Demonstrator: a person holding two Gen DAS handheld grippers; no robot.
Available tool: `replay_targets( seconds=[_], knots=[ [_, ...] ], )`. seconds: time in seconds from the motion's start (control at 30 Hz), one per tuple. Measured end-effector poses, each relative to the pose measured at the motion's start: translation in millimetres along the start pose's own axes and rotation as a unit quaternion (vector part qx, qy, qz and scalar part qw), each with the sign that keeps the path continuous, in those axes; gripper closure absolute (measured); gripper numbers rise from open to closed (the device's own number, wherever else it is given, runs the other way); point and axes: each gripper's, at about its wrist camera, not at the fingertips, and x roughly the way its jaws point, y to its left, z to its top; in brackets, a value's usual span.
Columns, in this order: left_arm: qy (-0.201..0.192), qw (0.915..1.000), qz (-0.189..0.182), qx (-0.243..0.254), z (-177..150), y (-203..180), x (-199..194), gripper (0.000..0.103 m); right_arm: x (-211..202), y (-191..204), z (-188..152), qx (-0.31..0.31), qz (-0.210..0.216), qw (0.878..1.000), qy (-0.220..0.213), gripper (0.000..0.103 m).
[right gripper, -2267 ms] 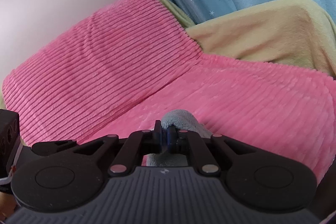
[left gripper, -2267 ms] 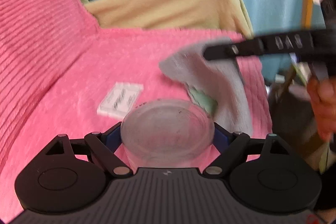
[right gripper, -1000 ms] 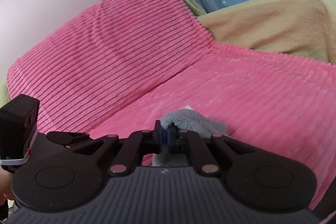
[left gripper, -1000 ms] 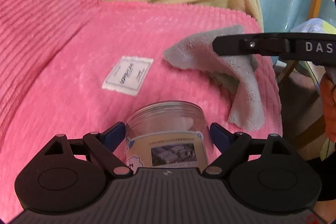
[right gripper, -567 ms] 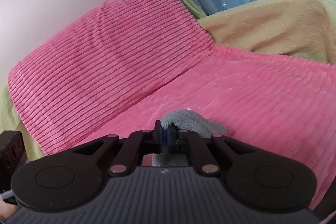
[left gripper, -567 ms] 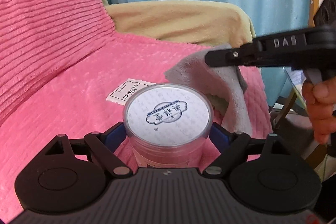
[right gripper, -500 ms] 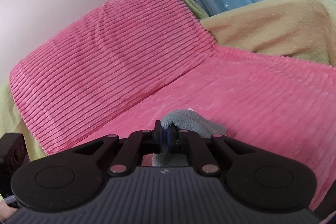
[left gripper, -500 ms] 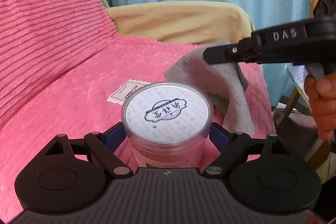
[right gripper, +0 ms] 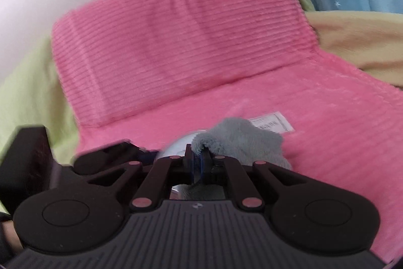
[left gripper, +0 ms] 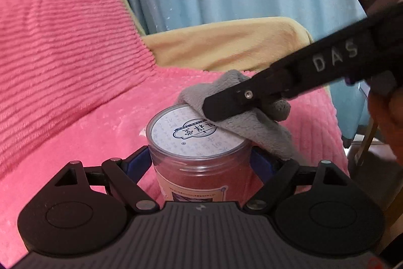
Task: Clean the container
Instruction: 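Wipe the white lid with the cloth in the right tool while the left tool holds the jar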
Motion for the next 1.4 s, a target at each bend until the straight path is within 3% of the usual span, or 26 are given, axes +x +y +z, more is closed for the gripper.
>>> replay_targets(
  seconds=[0.17,0.37,0.53,0.83,1.07,1.4],
  knots=[
    [-0.008,0.9996,-0.013,-0.025,-5,10,0,0.019,6,8,-2,-0.020,0.031,0.999,0.024,0.100],
    [-0.012,0.9996,-0.014,-0.020,-7,11,0,0.019,28,16,-3,0.007,0.083,0.996,0.032,0.100],
    [-0.016,0.9996,-0.015,-0.018,-7,11,3,0.019,47,18,6,0.003,0.067,0.998,0.015,0.102],
    [-0.020,0.9995,-0.018,-0.015,-7,10,4,0.019,35,13,2,-0.027,-0.014,0.999,-0.010,0.101],
    [-0.018,0.9997,-0.012,-0.010,-4,5,3,0.019,14,6,-11,0.012,0.064,0.997,0.029,0.101],
    [-0.019,0.9997,-0.009,-0.011,-3,4,2,0.019,29,15,-9,0.005,0.070,0.997,0.026,0.102]
  ],
)
